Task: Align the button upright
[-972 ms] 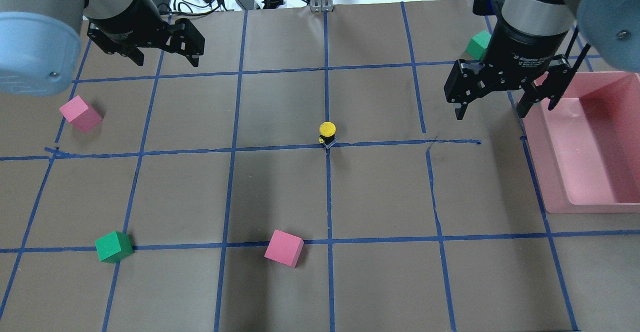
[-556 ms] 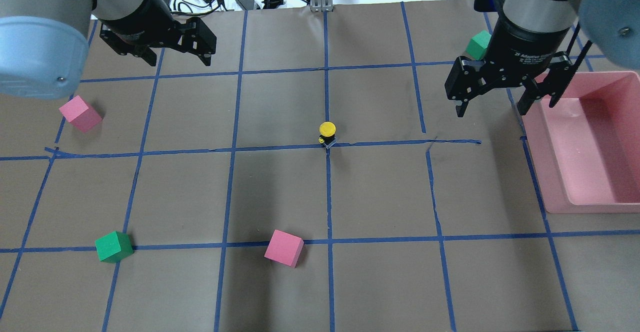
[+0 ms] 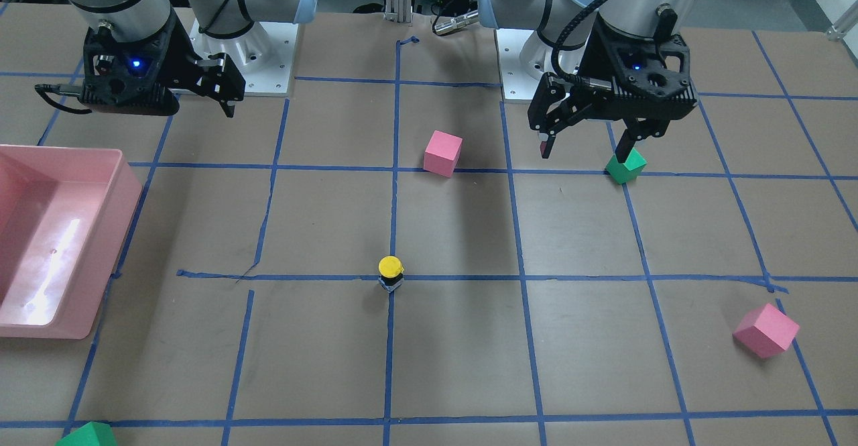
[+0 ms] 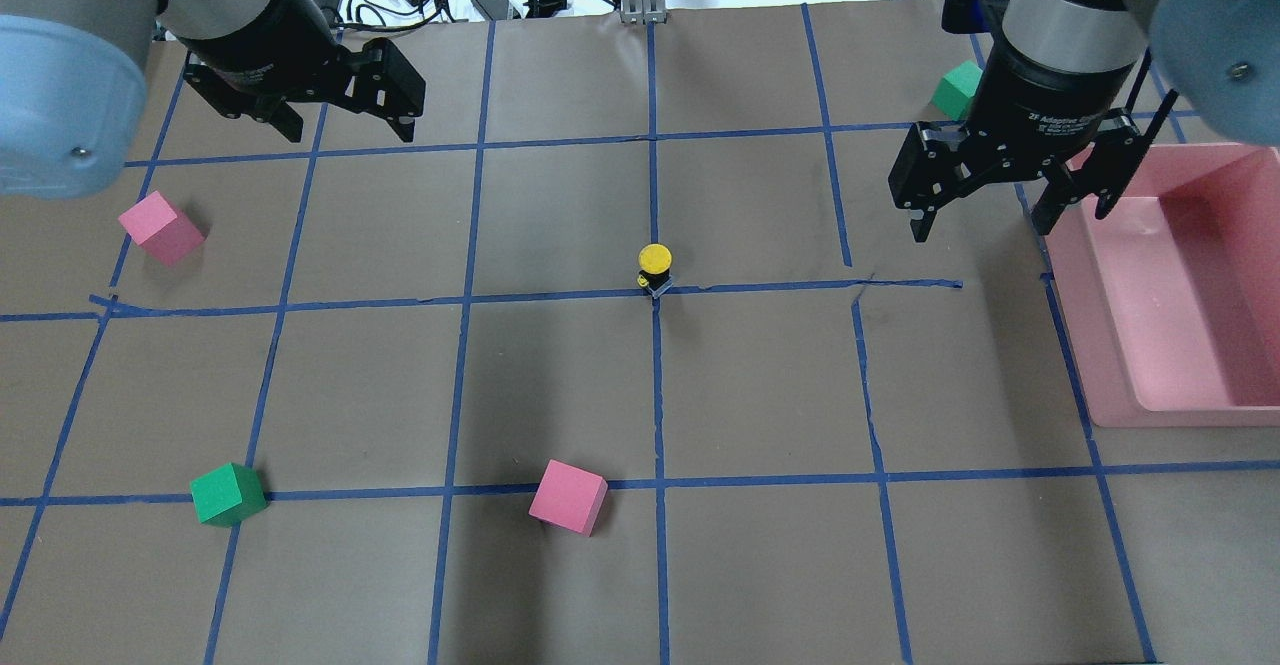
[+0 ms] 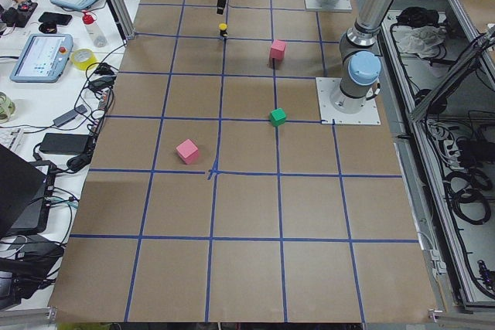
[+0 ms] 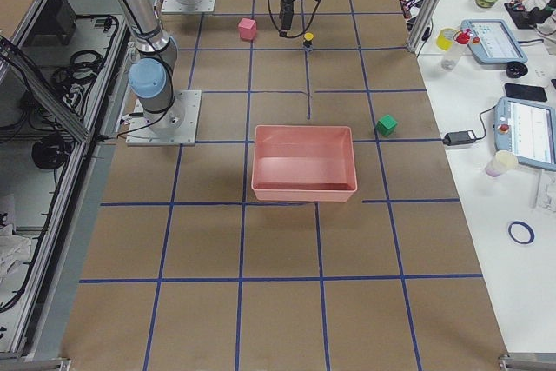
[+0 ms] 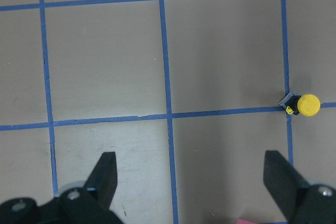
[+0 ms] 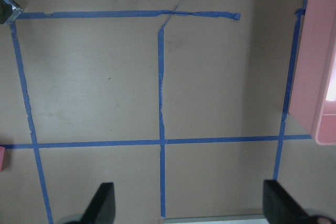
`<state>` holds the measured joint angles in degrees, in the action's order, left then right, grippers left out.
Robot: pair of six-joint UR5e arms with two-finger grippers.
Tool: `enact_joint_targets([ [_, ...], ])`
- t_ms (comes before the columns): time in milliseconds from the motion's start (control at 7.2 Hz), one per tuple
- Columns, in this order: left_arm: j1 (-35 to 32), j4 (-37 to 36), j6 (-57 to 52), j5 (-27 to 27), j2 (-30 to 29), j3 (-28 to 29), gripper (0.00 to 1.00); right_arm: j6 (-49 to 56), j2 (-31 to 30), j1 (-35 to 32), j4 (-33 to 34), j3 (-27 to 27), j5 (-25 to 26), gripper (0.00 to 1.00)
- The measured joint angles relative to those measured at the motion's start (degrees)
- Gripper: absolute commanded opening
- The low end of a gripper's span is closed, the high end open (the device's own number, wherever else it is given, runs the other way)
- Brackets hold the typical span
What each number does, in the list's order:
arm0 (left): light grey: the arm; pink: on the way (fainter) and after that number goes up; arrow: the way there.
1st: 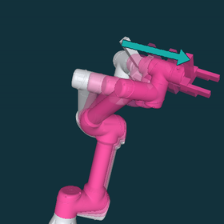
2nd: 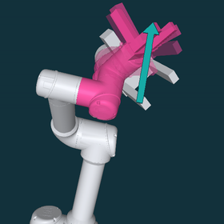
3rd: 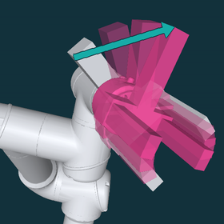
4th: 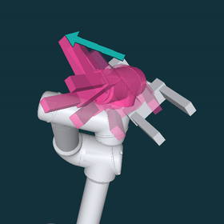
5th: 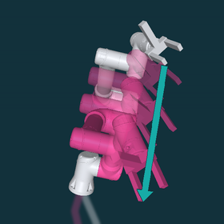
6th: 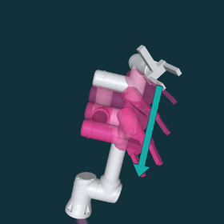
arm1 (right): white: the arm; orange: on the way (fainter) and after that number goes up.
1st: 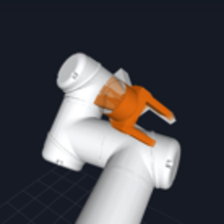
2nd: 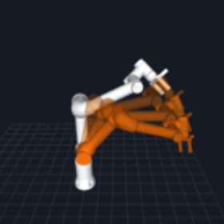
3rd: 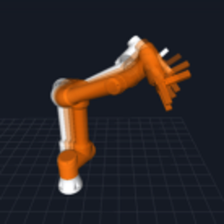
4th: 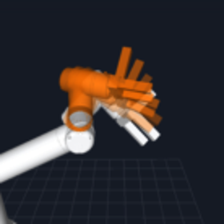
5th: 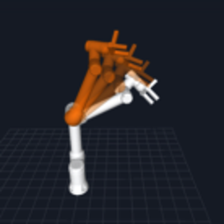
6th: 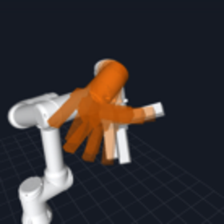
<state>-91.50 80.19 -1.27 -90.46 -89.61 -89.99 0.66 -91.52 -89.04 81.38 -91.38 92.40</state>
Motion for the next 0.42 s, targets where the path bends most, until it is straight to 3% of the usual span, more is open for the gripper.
enact_joint_targets([
  [417, -0.02, 0.98, 0.0, -0.44, 0.15, -0.01, 1.0, 0.45, 0.03, -0.04, 0.08, -0.1, -0.1, 1.0],
])
